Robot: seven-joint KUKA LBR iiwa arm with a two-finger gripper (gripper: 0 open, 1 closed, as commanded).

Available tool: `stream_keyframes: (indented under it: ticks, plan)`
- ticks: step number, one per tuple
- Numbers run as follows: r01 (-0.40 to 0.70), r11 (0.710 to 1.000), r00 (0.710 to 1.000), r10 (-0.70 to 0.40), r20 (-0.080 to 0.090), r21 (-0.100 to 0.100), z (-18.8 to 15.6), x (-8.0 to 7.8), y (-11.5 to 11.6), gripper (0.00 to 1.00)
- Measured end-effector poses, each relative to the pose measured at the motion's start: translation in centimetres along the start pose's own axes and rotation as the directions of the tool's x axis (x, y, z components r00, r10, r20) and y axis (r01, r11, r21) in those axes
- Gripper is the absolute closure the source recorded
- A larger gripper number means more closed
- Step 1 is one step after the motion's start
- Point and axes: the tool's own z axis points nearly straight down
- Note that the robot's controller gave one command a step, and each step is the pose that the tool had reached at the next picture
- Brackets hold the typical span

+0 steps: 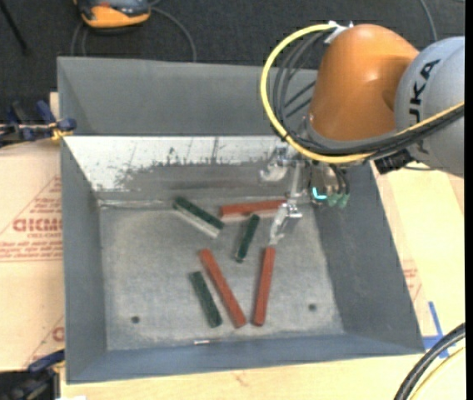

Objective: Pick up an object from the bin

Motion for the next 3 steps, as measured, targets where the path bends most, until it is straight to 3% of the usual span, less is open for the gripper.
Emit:
stream_keyframes:
  ticks: [1, 2, 3]
  plan:
    - [0.0, 1.0, 1.0, 0.0, 0.008, 0.0, -0.5, -0.1, 0.0, 0.0]
    - [-0.007, 1.0, 1.0, 0.007, 0.013, -0.001, 4.0, 2.3, 2.0, 0.0]
    - [0.045, 0.999, 0.999, -0.045, 0.007, -0.004, 8.1, 3.3, -0.6, 0.0]
